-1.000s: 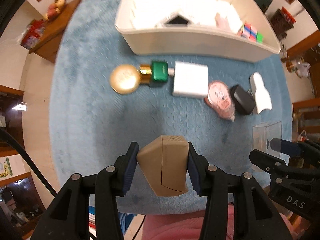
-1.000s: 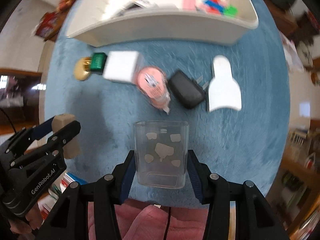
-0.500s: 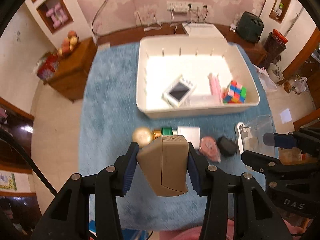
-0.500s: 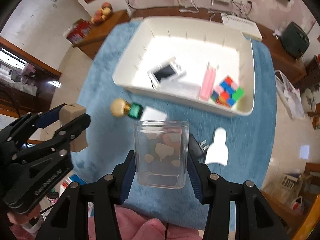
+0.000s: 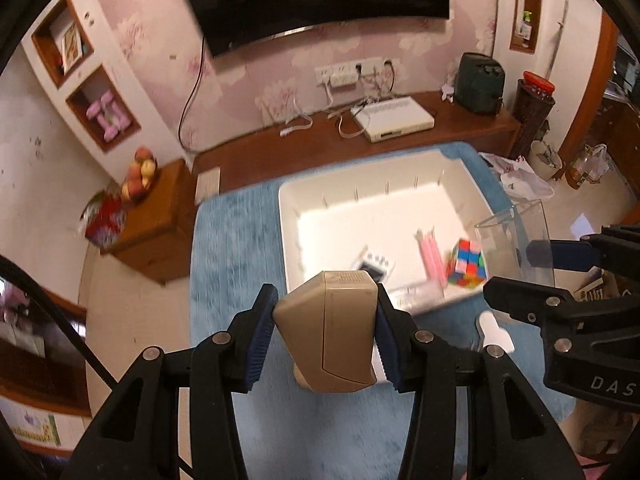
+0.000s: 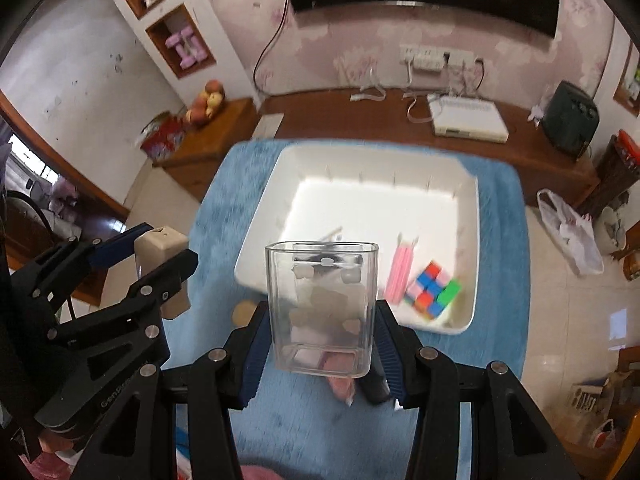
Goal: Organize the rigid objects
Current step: 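Lift and carry the beige block and clear cup over the bin with both tools, then open the left tool over the bin while the right tool releases the clear cup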
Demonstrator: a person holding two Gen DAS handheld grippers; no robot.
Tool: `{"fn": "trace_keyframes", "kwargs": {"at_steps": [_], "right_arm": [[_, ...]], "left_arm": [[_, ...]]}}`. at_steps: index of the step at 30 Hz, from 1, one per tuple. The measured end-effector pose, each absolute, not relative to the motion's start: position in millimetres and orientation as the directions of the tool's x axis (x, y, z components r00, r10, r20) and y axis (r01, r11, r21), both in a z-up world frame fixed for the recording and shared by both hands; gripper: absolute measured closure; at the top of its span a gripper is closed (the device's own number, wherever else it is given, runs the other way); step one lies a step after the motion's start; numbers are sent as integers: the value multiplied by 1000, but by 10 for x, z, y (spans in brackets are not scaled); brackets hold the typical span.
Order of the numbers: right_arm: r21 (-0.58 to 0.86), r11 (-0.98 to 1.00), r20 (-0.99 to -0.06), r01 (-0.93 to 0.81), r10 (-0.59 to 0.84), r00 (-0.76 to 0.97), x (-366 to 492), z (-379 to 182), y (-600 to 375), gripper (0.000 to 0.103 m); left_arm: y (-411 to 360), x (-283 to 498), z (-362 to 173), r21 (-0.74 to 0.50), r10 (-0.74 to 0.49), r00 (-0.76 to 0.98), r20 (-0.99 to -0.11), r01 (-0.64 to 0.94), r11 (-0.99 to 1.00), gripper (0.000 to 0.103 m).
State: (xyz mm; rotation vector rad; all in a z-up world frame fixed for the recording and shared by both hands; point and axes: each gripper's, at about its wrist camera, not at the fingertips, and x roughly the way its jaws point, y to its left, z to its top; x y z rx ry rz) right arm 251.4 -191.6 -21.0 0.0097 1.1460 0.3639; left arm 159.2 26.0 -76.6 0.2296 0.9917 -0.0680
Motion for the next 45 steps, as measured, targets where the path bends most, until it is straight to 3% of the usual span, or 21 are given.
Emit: {"fn": "trace_keyframes", "kwargs": {"at_steps": [21,33,41,43,45], "right_arm": [[155,944,-792,-292,295,534,3101,-456,-2043,53],[30,951,-785,-308,213,582,3204,-727,-2129,53],[55,952,-780,-300,229,583,3193,-739,-2187,52],[89,954,-774,-287,248,583,3190,-714,-2230,41],[123,952,-762,-280,271,588,3177,-671,-2271,40]], "left_arm": [[239,2284,-1016,93,-71,659,-748,210,973,53],[166,2496,-1320,97,-55,639,-768,200,975,53],[109,2481,-1336,101,-49,630,-775,200,975,52],[118,2485,-1318,102,-44,636,-771,192,976,48],[132,2475,-1284,101,-42,641,-766,184,978,35]]}}
